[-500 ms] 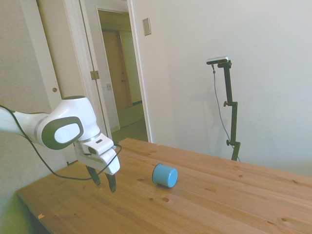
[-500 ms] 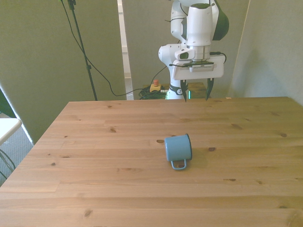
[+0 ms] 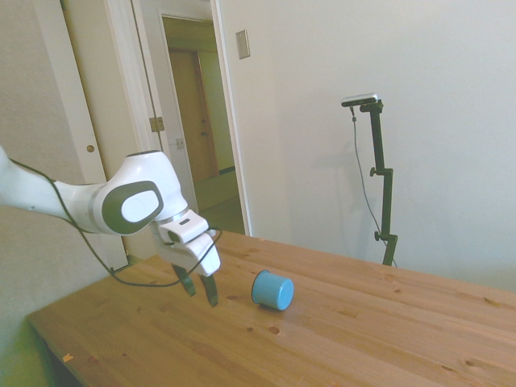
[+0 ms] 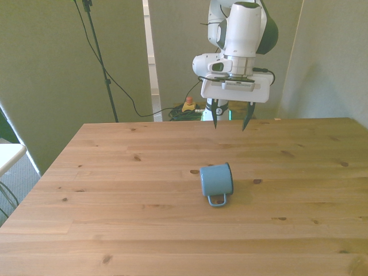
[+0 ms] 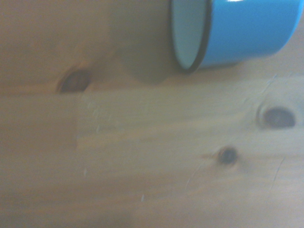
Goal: Flip the mug upright
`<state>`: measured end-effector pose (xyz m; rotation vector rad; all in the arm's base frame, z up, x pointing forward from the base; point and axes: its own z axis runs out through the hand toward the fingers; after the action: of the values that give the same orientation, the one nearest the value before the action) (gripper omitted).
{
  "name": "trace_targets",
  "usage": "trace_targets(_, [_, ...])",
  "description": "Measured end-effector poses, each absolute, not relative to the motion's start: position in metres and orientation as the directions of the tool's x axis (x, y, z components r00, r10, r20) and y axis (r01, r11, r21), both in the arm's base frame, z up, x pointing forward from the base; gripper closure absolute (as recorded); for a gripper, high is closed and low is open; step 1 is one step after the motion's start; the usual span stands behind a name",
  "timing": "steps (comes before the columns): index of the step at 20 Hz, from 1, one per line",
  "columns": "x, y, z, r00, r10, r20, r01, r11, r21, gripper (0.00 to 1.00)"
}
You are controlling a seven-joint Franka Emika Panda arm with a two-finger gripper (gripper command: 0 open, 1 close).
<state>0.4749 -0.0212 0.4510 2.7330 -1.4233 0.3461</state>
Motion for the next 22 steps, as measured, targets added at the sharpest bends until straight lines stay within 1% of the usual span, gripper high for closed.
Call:
trace_targets(4, [0.525,-0.01,0.49,0.452,-0.826,0.338,-0.865,-0.499,-0.063,0.0])
trace_targets(7, [0.549,0.019,0.501,0.418,-0.812,0.408,-0.878,-0.476,-0.049,0.0])
trace_targets(10, [0.565,0.048,0.488,0.398,-0.788,0.47,-0.888,-0.459,-0.018,0.0])
trace_targets(13, [0.583,0.065,0.468,0.4,-0.781,0.48,-0.894,-0.448,0.016,0.0])
trace_targets(16, [0.583,0.068,0.465,0.411,-0.77,0.488,-0.894,-0.445,0.051,0.0])
trace_targets(18, [0.587,0.073,0.464,0.422,-0.741,0.523,-0.893,-0.438,0.1,0.0])
trace_targets(22, [0.602,0.083,0.46,0.401,-0.705,0.585,-0.905,-0.404,0.135,0.0])
